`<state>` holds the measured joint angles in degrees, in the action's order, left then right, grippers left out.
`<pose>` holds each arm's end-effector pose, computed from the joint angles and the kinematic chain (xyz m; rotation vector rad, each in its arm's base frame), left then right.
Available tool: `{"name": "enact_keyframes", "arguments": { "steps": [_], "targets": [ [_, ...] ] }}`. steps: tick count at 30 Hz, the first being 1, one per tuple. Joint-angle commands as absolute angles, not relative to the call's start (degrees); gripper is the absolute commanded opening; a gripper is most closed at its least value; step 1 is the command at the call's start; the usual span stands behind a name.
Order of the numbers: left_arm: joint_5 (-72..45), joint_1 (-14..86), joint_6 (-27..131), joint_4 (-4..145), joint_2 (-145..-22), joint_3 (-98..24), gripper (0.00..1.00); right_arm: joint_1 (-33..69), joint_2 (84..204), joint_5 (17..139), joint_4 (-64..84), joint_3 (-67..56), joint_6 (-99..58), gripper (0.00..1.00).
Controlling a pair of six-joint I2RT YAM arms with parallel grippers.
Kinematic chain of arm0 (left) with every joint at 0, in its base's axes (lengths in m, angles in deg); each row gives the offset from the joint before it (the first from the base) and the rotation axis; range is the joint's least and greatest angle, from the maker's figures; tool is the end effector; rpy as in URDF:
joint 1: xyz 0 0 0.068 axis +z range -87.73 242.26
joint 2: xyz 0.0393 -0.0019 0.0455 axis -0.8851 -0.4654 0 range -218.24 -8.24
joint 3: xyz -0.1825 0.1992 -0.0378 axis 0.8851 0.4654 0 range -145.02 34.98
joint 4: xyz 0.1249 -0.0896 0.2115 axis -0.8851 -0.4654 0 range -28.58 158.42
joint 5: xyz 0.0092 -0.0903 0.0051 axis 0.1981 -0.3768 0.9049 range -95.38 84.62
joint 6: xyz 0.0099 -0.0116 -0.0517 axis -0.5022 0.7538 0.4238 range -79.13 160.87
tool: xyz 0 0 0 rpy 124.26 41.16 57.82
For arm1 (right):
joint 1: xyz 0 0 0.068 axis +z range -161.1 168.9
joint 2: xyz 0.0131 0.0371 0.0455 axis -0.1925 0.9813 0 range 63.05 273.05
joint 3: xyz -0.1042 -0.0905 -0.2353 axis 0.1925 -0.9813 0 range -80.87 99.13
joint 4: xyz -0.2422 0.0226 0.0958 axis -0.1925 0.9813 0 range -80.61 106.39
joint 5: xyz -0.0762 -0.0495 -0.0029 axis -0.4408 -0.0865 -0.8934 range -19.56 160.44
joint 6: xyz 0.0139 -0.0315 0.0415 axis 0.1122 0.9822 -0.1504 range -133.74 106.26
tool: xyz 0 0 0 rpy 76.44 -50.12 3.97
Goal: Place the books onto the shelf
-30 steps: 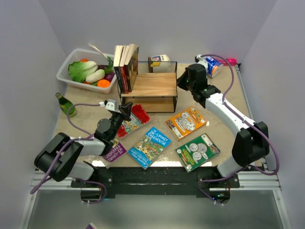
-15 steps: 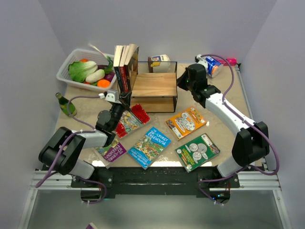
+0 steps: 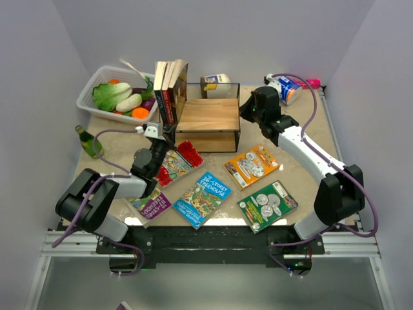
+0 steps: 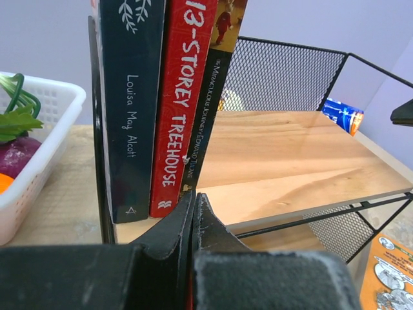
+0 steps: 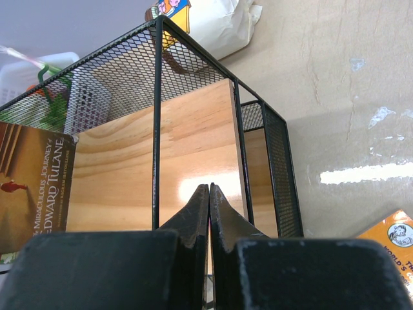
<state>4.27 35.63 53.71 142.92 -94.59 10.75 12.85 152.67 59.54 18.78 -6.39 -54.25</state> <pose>0.2507 -0.1190 0.2119 0.0218 1.3727 -0.4649 0.3405 0.1438 0.3261 0.4150 1.9879 0.5314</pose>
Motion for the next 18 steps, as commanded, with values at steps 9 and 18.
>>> {"name": "enact_keyframes", "arguments": {
  "steps": [9,18],
  "targets": [
    [8.42,36.51,49.31,176.87,-96.04,7.83,0.0,13.77,152.61,62.18,16.07,-6.16,-55.4,0.0],
    [8.51,37.22,49.84,176.61,-97.71,6.07,0.0,13.77,152.52,62.26,16.34,-5.98,-55.23,0.0]
  ]
}}
